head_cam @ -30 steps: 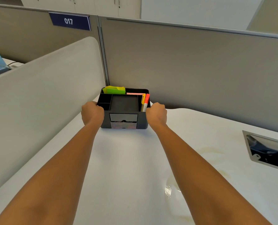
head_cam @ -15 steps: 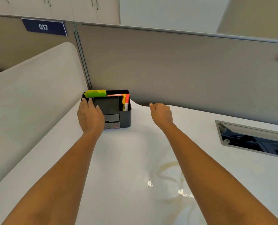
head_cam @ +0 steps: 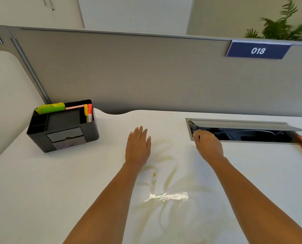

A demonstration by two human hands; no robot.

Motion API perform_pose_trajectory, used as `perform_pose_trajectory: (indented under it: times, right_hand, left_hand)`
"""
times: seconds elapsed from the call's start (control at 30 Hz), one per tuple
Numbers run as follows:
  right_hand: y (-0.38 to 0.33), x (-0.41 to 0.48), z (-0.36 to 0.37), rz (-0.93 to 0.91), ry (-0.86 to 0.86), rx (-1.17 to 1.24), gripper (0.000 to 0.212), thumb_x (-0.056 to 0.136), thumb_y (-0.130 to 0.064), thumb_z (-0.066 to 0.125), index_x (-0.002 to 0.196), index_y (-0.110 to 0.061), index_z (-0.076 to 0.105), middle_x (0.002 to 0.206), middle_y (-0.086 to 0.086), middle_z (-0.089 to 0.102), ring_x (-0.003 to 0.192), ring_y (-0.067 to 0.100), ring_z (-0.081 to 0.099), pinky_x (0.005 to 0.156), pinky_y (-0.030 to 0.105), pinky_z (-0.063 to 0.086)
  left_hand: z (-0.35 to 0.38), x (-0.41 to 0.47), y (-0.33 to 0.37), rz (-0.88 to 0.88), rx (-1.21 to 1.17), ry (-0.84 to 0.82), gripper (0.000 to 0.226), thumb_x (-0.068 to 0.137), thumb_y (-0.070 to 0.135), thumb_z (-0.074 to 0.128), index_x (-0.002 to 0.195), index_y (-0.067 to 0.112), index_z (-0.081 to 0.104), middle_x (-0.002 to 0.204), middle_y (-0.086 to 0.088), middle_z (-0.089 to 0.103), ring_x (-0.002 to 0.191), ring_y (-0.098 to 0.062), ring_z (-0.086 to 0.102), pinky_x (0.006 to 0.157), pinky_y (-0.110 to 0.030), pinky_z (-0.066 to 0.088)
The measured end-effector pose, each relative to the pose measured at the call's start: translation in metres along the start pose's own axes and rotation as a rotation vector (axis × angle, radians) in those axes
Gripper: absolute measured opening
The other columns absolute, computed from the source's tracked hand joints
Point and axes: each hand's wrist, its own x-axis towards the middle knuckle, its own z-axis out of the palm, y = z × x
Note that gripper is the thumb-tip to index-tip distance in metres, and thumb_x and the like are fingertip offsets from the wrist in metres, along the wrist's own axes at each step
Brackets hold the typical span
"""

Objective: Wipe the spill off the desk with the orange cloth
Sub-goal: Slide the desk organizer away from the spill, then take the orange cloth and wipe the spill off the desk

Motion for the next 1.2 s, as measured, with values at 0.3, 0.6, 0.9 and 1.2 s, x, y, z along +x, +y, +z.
perform_pose_trajectory:
  times: [0.3,0.6,0.9,1.2]
  right_hand:
    - [0.097,-0.018,0.006,0.147,-0.019,-0.051,0.038,0.100,-0.029,0.036,0.133,-0.016,0.049,0.138,0.007,0.052,0.126,0.024,0.048,0.102,0.035,0.041]
    - [0.168,-0.014,0.000,0.225,0.071,-0.059,0.036,0.099,-0.023,0.039,0.132,-0.015,0.049,0.132,0.007,0.055,0.122,0.023,0.049,0.095,0.036,0.045]
    - [0.251,-0.003,-0.040,0.437,0.207,-0.095,0.035,0.096,-0.016,0.044,0.130,-0.009,0.050,0.130,0.013,0.055,0.120,0.030,0.049,0.092,0.042,0.045]
    - [0.331,-0.002,-0.063,0.718,0.151,-0.277,0.043,0.092,-0.009,0.047,0.132,0.003,0.037,0.135,0.027,0.040,0.124,0.042,0.038,0.102,0.050,0.036]
  left_hand:
    - [0.047,0.008,0.037,0.015,0.053,-0.145,0.048,0.100,0.030,0.023,0.145,0.013,0.025,0.157,-0.007,0.020,0.146,-0.019,0.015,0.119,-0.033,0.009]
    - [0.070,-0.002,0.036,-0.009,0.008,-0.105,0.049,0.097,0.025,0.033,0.143,0.008,0.030,0.154,-0.011,0.027,0.144,-0.024,0.021,0.120,-0.037,0.013]
    - [0.070,0.000,0.037,-0.009,-0.009,-0.091,0.045,0.094,0.018,0.042,0.137,0.004,0.040,0.148,-0.016,0.037,0.139,-0.030,0.030,0.118,-0.041,0.020]
    - [0.072,0.002,0.039,-0.038,-0.017,-0.100,0.045,0.095,0.020,0.042,0.138,0.007,0.039,0.150,-0.012,0.036,0.140,-0.027,0.029,0.118,-0.041,0.020]
